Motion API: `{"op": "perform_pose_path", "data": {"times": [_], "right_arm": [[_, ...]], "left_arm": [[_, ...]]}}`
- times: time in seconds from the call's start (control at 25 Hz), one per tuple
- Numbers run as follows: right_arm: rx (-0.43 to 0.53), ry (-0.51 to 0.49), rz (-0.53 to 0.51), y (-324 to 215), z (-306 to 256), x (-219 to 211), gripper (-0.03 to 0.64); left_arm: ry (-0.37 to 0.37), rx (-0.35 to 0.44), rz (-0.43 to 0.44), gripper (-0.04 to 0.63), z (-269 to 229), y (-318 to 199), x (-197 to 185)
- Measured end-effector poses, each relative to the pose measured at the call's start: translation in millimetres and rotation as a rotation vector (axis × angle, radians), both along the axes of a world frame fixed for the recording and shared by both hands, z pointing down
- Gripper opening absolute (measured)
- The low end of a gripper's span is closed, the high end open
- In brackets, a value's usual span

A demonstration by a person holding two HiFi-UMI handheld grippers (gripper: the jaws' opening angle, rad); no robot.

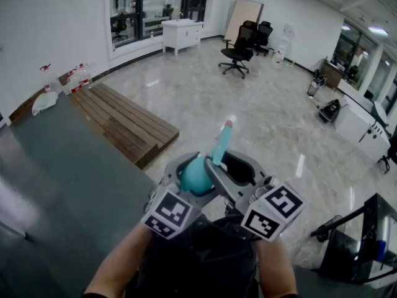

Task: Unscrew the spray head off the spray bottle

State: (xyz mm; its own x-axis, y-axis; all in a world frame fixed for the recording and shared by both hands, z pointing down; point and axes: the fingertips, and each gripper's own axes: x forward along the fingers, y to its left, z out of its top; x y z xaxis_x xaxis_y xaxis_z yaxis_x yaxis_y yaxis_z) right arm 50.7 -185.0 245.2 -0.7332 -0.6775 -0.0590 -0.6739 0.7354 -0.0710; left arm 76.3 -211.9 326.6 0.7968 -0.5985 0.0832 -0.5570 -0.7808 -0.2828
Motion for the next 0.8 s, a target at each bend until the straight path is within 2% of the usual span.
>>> {"op": "perform_pose_path", "data": {"times": [0.24, 0.4, 0.6, 0.8], "right_arm": [[0.001, -0.010, -0.098, 8, -3, 6, 0.135], [0.028, 0.003, -0.169, 12, -6, 4, 0.135], [0.056, 0.019, -0.288, 16, -8, 2, 0.136], [0.102, 0.039, -0.441, 30, -8, -5, 0.137]], "left_arm": [[-0.009, -0.011, 0.117, 0.425, -4, 12, 6], [0.010, -0.045, 0.207, 0.425, -7, 20, 10], [0.007, -0.072, 0.318, 0.425, -9, 28, 10], [0.015, -0.090, 0.464, 0.425, -8, 46, 9]]}}
